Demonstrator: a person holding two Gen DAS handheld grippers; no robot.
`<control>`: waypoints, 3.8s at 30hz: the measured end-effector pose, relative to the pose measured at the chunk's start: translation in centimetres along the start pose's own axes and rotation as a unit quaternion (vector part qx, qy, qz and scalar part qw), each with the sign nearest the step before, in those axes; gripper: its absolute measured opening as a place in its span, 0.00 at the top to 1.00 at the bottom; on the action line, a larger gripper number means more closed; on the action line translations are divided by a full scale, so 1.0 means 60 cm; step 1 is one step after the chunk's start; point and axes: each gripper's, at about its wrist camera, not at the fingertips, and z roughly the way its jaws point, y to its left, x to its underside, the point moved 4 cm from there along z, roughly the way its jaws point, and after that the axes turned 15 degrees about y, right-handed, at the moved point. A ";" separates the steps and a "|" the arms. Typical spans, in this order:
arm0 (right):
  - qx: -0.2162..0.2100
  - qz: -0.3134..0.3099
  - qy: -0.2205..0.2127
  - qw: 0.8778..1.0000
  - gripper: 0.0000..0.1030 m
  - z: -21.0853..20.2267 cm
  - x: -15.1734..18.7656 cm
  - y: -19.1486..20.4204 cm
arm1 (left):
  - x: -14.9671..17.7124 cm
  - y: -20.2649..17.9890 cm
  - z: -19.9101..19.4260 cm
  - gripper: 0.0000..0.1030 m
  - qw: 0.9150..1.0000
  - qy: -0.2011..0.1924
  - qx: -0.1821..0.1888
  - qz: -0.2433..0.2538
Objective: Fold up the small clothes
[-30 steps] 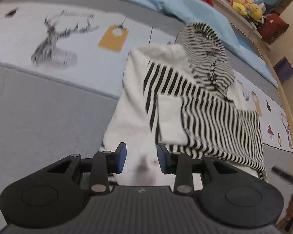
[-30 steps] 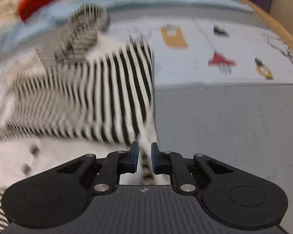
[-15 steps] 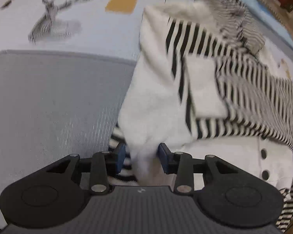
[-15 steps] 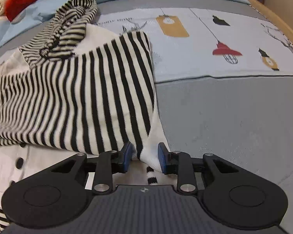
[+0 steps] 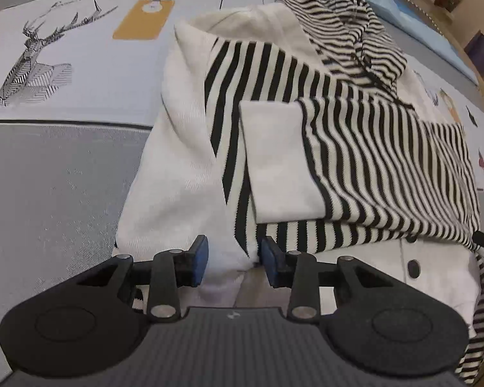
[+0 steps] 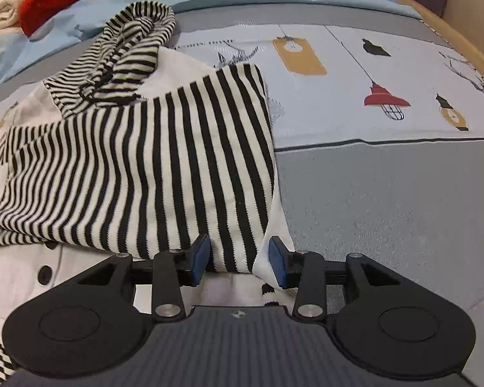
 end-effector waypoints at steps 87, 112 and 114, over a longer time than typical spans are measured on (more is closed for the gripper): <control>-0.124 0.246 -0.115 0.954 0.91 -0.089 -0.138 -0.049 | 0.007 -0.158 -0.120 0.91 0.970 -0.125 0.064 0.198; -0.261 0.174 0.003 0.950 0.65 0.039 -0.143 0.103 | -0.100 -0.032 -0.023 0.90 0.981 -0.009 0.156 -0.116; -0.263 0.168 0.003 0.950 0.65 0.044 -0.145 0.115 | -0.100 -0.031 -0.025 0.93 0.980 -0.009 0.163 -0.113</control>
